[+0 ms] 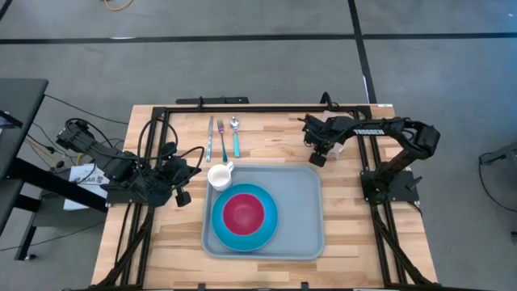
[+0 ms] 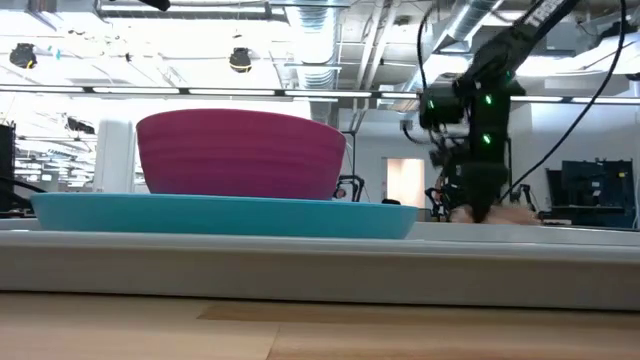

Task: Set up tray
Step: Put the gray napkin on the gray serving tray to the right of the blue plate

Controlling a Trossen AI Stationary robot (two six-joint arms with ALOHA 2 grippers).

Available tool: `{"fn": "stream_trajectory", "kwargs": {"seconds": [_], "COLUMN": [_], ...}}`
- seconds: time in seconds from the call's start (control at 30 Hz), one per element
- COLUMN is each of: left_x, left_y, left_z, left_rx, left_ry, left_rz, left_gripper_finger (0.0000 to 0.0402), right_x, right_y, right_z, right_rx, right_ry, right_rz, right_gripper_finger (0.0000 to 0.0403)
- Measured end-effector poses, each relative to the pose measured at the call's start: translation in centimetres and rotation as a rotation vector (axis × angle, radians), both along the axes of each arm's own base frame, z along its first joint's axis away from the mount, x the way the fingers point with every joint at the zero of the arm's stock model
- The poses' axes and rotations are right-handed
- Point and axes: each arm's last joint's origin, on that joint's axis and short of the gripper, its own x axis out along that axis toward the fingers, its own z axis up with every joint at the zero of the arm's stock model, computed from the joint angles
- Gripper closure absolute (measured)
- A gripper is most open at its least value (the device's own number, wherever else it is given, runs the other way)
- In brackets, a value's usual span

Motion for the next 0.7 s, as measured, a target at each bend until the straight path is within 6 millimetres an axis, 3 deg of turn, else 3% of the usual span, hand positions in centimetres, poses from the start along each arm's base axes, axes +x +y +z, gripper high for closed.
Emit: {"fn": "stream_trajectory", "kwargs": {"seconds": [0.23, 0.43, 0.7], "left_x": [0.0, 0.0, 0.0], "left_y": [0.0, 0.0, 0.0], "left_z": [0.0, 0.0, 0.0], "left_rx": [-0.006, -0.006, -0.006], "left_ry": [-0.002, -0.001, -0.002], "left_rz": [0.003, 0.003, 0.003], "left_gripper_finger": [0.0401, 0.0401, 0.0401], "right_x": [2.9, 5.2, 5.1], "right_y": [4.5, 11.6, 20.5], "right_z": [3.5, 4.9, 5.3], "right_rx": [0.048, 0.113, 0.163], "right_ry": [-0.128, -0.194, -0.296], "right_rz": [0.128, 0.309, 0.406], "right_gripper_finger": [0.0394, 0.0388, 0.0389]}}
